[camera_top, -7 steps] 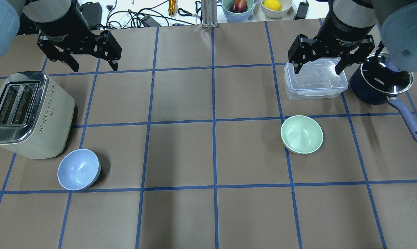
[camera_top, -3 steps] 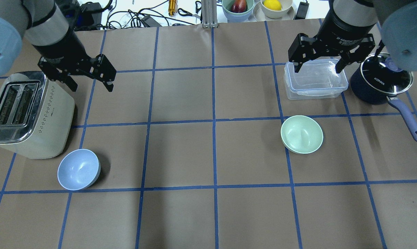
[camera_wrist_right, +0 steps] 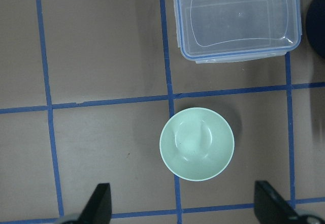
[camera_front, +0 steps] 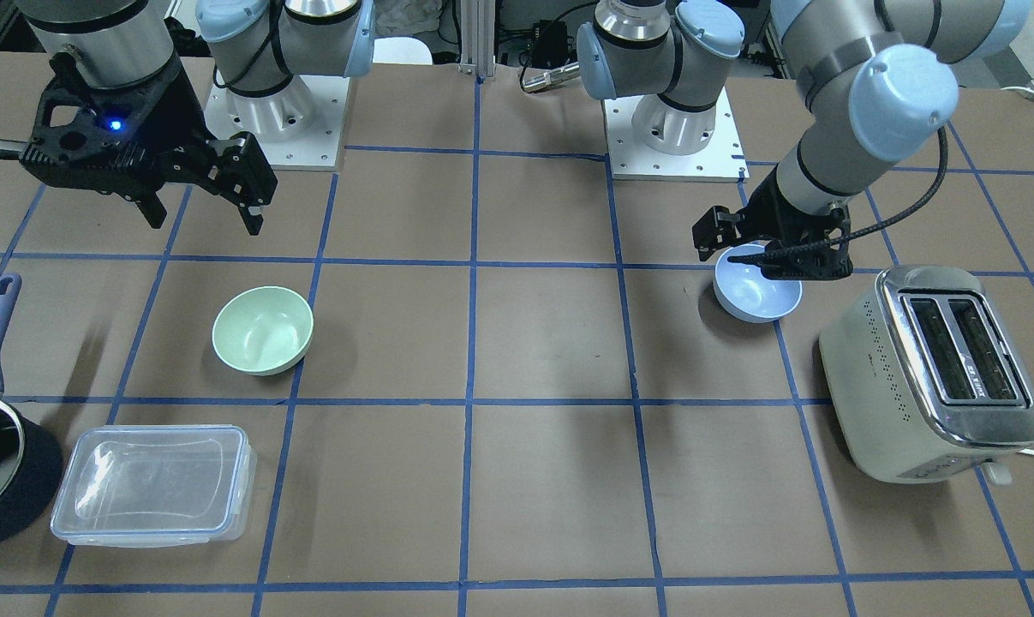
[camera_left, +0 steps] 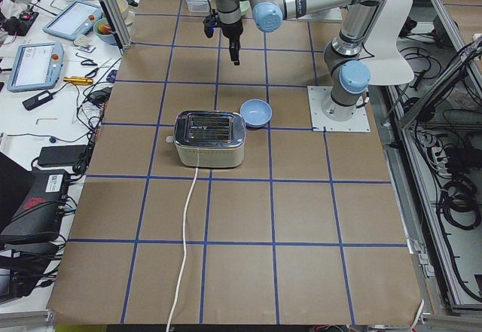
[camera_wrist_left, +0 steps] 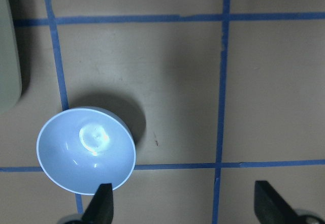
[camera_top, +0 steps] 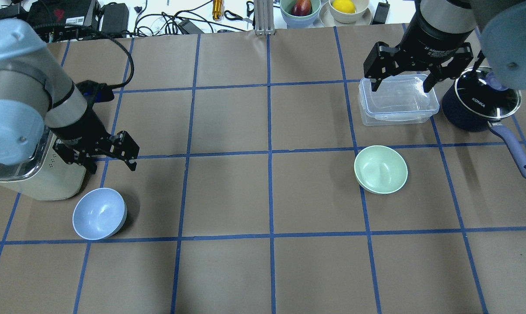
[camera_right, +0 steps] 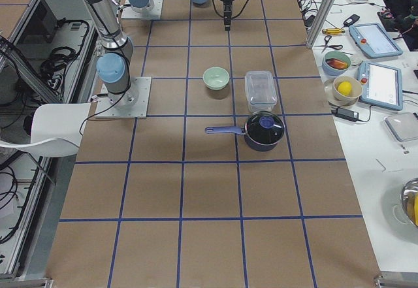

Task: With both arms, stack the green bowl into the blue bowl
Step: 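Lower the left gripper onto the rim of the light blue bowl and grasp it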

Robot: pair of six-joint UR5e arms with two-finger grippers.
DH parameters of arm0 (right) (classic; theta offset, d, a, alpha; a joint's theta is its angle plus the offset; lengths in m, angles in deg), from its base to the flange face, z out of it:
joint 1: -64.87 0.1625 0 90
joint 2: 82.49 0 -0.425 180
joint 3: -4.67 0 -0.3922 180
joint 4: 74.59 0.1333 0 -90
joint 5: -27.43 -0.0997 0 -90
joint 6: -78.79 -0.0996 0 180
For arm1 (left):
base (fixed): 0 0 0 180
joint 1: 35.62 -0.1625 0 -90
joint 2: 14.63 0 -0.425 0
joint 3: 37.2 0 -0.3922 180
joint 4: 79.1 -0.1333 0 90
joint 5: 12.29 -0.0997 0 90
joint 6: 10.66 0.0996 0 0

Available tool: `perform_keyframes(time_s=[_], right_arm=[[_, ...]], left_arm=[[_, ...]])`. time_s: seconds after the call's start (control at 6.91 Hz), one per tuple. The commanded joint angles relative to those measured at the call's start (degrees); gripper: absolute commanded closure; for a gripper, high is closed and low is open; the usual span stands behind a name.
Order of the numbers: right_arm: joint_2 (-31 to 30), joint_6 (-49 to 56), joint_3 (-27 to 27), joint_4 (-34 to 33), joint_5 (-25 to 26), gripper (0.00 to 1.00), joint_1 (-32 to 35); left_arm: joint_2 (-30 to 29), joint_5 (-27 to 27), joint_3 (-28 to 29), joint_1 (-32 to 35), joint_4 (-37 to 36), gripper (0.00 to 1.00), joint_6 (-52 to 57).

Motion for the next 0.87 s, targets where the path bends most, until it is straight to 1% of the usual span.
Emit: perform_keyframes(time_s=[0.0, 0.14, 0.43, 0.58, 0.72], right_arm=[[-0.1, -0.1, 0.0, 0.1, 0.0, 0.00, 0.1], [-0.1, -0.1, 0.0, 0.0, 0.0, 0.00, 0.1], [-0.1, -0.1, 0.0, 0.1, 0.0, 0.00, 0.1], [-0.2, -0.1, 0.0, 0.2, 0.0, 0.00, 0.1], [-0.2, -0.1, -0.2, 0.2, 0.0, 0.00, 0.2]], left_arm=[[-0.8, 0.0, -13.0, -3.5, -13.5, 0.05, -0.5], [-1.0, 0.0, -14.5, -3.7, -13.8, 0.05, 0.2], [-3.6, -0.8, -15.1, -4.2, -15.2, 0.07, -0.3], [-4.4, -2.7, -15.1, -4.2, -16.9, 0.15, -0.7], [-5.2, -3.2, -15.6, -4.2, -17.7, 0.25, -0.4]])
